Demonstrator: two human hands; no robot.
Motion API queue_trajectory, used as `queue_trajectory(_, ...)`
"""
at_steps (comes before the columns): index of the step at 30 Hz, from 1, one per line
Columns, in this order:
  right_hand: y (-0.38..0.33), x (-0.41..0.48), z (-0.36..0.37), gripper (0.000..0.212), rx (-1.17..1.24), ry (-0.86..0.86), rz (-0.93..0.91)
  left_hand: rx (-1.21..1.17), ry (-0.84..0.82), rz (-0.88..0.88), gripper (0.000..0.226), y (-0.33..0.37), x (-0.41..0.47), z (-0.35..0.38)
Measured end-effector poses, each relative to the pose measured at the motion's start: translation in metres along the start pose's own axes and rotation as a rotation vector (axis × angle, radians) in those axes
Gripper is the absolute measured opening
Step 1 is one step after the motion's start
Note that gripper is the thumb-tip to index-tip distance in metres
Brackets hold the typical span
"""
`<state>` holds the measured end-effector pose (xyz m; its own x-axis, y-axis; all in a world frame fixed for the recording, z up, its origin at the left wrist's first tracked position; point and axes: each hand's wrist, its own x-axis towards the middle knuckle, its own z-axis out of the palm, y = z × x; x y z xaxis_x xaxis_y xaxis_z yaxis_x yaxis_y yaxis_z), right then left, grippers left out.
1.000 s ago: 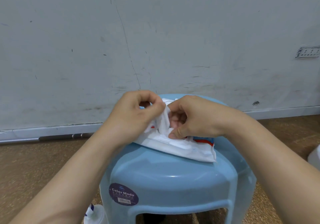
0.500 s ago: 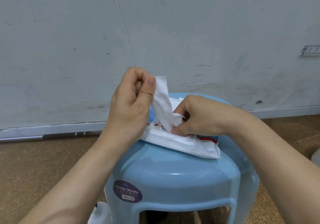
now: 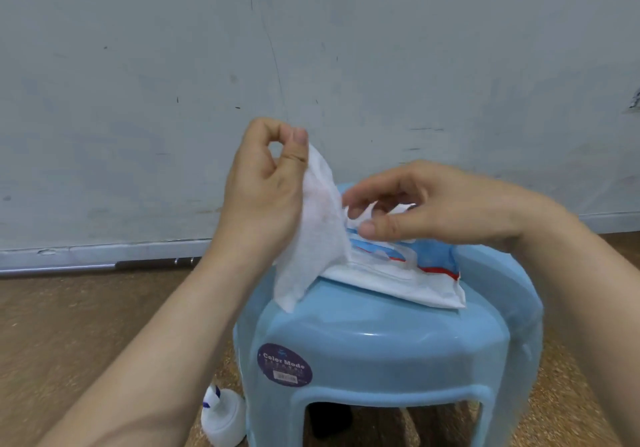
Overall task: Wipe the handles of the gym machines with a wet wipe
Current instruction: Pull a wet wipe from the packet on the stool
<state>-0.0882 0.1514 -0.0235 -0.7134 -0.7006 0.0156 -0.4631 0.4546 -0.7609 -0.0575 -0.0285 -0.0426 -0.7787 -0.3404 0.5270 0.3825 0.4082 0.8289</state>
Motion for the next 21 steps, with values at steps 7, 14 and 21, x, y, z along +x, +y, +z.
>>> queue_trajectory(7, -0.010, -0.005, -0.001, 0.016, 0.382, 0.072, -0.022, -0.284, -0.249, -0.027, 0.019, 0.011, 0.002, -0.001)
queue_trajectory(14, 0.039, -0.025, -0.060, 0.015, -0.287, 0.791, 0.402, 0.425, -0.917, 0.072, 0.033, -0.020, -0.003, -0.013)
queue_trajectory(21, 0.041, -0.010, -0.024, 0.032, -0.021, 0.412, 0.457, 0.729, -0.881, 0.329, 0.038, -0.021, -0.024, 0.019)
